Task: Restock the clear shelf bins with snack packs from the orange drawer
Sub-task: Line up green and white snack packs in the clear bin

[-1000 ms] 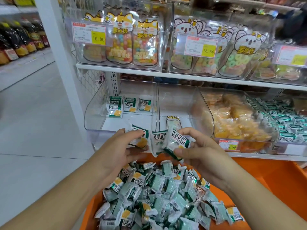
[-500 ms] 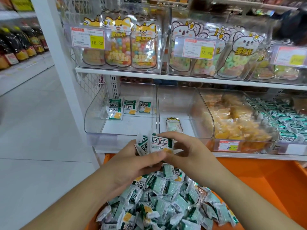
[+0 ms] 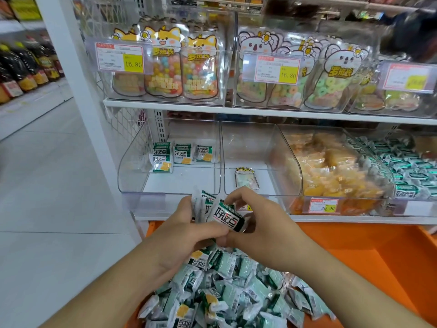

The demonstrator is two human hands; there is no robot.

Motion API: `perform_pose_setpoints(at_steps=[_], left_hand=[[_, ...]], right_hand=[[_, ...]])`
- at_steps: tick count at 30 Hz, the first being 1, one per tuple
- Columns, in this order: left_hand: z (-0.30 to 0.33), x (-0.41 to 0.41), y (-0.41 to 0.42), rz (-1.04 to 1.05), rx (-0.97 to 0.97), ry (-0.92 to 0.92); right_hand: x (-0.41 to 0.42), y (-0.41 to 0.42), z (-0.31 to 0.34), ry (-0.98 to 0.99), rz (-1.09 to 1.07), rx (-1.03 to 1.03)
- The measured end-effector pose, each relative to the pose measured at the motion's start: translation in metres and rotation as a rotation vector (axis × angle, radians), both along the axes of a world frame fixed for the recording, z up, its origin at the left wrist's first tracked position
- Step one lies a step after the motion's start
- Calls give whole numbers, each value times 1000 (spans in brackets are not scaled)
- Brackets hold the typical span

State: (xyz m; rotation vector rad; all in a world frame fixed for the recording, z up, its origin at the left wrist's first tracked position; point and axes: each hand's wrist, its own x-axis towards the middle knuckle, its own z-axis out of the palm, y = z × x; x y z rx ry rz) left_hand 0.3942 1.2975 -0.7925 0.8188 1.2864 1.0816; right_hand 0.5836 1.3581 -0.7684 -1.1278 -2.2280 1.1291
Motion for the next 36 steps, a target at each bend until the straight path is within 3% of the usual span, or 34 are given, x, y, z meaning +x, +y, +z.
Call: perform_pose_setpoints(at_steps=[5,13,19,28,36], left_hand=[[1,5,-3,29,15,-4],[-9,-1,-1,23,4,70],[-6,-4,2,59,23,-35],[20,-44,16,-66,63,378],[30,-86,69,-41,120,557]], right_hand=[[0,4,-2,98,-32,-32],[-1,7,-7,6,8,77],[-4,7,-1,88,43,-114],[-24,22,11,2,79,60],[-44,63,5,-5,104,110]])
